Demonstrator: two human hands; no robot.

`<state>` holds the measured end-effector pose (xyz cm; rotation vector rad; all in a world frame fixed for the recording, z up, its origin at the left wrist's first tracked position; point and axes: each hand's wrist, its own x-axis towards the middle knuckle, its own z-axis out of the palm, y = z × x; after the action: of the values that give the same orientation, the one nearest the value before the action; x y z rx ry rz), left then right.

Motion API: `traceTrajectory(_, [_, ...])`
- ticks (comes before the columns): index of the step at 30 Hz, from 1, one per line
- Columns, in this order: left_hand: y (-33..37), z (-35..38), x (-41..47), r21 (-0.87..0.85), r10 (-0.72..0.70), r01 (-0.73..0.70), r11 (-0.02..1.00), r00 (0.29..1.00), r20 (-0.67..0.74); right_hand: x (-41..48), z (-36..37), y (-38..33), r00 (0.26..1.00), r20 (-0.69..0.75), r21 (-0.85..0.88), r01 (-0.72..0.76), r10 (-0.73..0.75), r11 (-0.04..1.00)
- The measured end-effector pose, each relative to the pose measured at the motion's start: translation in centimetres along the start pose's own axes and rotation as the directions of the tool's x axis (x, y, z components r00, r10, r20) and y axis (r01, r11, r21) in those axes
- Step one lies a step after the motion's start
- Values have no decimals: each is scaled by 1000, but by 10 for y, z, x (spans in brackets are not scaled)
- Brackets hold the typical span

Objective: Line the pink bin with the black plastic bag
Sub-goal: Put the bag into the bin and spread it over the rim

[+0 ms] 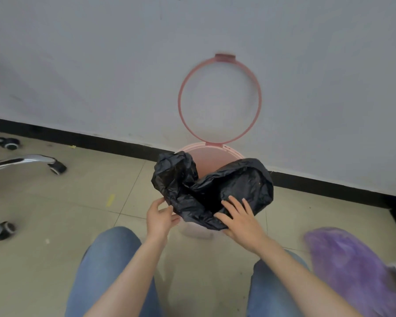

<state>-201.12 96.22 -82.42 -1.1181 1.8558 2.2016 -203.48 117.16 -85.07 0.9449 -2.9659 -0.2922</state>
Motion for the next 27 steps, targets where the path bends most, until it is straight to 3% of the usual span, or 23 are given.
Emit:
traceTrajectory(4, [-8,7,-6,10,-1,1,1000,999,-47,-10,-5,4,983,-182,101,-7,26,995])
traceTrajectory(6, [-5,11,-4,23,10,-8,1000,998,-63,-11,-1,-3,928,-370,199,39,39,979])
traceTrajectory(8, [0,16,2,150,40,-25,988,994,-100,-8,3,-9,865,-494,261,56,84,964])
traceTrajectory(10, [3,21,4,211,50,-21,977,990,-130,-5,2,-14,820,-563,252,53,102,966])
traceTrajectory(12, [1,23,6,230,61,-29,973,989,-133,-8,4,-18,790,-613,144,100,9,985])
traceTrajectory(14, [-4,20,6,137,23,-5,991,992,-126,-15,11,-22,784,-610,30,173,-119,985])
traceTrajectory(17, [-20,4,6,-238,-159,149,960,987,-22,-23,29,-19,846,-505,-45,171,-171,984])
traceTrajectory(20, [-36,-10,8,-391,-292,297,871,953,74,-23,42,-14,905,-417,-67,59,-81,996])
traceTrajectory(23, [-32,-13,12,-241,-239,218,946,969,-62,-28,45,-18,920,-392,29,1,11,1000])
traceTrajectory(25, [-21,-10,8,-64,-59,44,997,961,-270,-32,36,-22,890,-424,246,-67,169,967])
traceTrajectory(26, [-17,-6,5,-3,22,-24,1000,950,-313,-31,28,-24,849,-415,415,-142,326,899])
traceTrajectory(27, [-14,1,2,40,68,-58,997,952,-299,-27,21,-26,780,-347,607,-236,520,759])
